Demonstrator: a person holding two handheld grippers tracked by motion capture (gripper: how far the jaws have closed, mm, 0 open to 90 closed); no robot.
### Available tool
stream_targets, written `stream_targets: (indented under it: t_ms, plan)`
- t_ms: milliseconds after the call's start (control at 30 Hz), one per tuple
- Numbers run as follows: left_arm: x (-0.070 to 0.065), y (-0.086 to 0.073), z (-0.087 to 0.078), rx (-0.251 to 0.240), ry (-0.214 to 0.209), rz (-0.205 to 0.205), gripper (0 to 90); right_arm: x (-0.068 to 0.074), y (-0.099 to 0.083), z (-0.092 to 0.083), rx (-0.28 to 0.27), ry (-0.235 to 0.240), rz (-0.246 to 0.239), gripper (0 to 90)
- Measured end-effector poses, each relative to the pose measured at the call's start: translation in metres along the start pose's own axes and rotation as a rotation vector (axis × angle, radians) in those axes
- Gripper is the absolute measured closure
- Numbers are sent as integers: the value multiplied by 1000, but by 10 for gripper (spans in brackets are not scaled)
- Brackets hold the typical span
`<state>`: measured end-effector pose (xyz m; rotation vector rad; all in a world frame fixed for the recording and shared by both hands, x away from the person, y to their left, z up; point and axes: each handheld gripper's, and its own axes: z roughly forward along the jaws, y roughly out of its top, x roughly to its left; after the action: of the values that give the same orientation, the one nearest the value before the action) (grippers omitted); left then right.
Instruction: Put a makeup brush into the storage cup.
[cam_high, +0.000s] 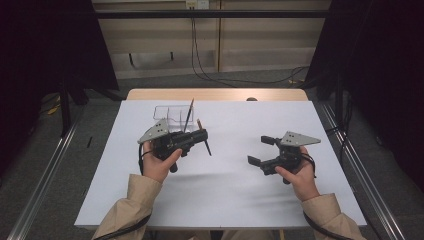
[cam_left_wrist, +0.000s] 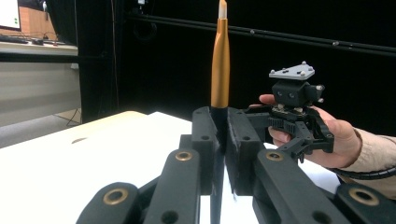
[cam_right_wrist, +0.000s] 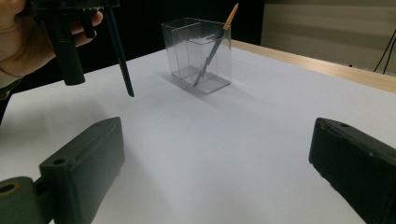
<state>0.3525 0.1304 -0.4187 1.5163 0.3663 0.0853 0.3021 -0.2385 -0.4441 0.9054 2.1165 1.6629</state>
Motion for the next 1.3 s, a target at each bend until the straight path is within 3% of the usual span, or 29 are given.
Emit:
stream_targets:
  t_ms: [1300]
  plan:
    - [-2,-1,-1,-1,-3,5,833,-6,-8,-36,2,-53,-10,35]
